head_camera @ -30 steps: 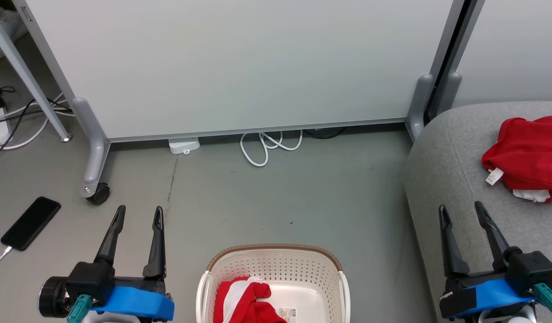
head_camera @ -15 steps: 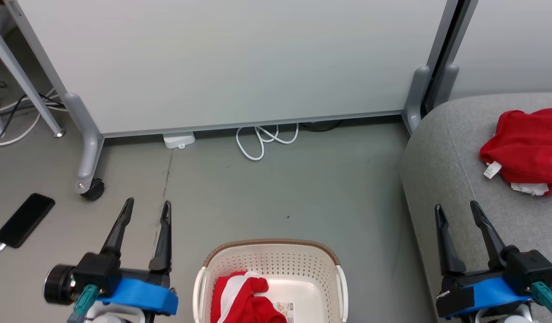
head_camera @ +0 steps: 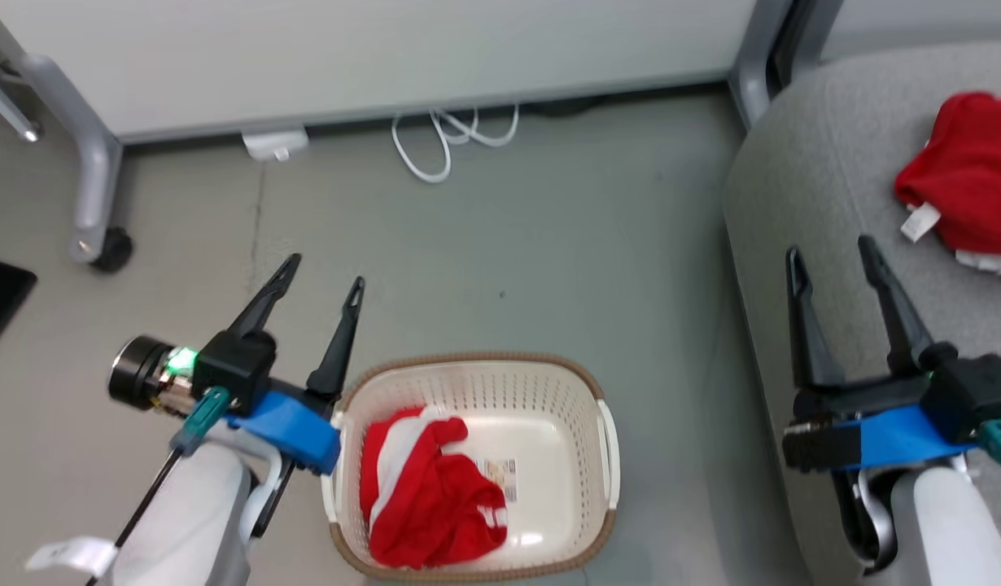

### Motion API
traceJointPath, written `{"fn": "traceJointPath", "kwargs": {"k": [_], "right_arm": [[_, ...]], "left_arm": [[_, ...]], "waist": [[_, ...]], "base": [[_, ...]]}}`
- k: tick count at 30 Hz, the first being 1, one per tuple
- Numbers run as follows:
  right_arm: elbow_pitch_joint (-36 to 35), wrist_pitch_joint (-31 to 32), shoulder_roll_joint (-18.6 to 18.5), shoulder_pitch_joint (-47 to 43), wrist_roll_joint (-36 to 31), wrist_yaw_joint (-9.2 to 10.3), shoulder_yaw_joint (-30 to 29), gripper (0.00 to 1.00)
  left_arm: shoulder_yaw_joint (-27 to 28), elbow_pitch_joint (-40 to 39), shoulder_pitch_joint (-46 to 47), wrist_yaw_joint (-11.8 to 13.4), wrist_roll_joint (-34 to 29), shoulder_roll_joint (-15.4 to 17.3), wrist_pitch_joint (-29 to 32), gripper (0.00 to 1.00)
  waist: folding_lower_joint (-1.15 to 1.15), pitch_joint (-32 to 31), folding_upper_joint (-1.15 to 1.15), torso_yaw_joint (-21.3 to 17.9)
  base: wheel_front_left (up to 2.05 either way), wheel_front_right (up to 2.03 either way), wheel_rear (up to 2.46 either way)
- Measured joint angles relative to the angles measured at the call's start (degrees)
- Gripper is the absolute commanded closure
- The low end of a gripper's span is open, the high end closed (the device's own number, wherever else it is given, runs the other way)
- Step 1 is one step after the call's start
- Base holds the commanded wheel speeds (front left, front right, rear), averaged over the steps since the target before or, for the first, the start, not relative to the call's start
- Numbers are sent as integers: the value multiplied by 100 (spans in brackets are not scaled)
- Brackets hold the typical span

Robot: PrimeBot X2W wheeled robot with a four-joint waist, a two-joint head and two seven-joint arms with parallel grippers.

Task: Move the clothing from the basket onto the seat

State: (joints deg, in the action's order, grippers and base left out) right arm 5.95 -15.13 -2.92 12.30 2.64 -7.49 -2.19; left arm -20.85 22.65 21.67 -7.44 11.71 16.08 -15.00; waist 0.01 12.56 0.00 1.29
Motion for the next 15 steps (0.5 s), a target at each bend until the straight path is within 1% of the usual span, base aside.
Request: {"fn": "traceJointPath", "kwargs": {"k": [6, 15], "right_arm": [[-179, 0, 2, 486, -78, 1, -3, 0], [-443, 0, 1, 1067, -188, 1, 70, 0]], "left_arm": [[-802, 717, 749, -1, 172, 125, 0, 0], [-2346, 1879, 1686, -1, 296, 275, 0, 0]], "waist": [[0, 705, 0, -125], [1, 1748, 0, -364]], "base": [[0, 0, 0], [0, 0, 0]]}}
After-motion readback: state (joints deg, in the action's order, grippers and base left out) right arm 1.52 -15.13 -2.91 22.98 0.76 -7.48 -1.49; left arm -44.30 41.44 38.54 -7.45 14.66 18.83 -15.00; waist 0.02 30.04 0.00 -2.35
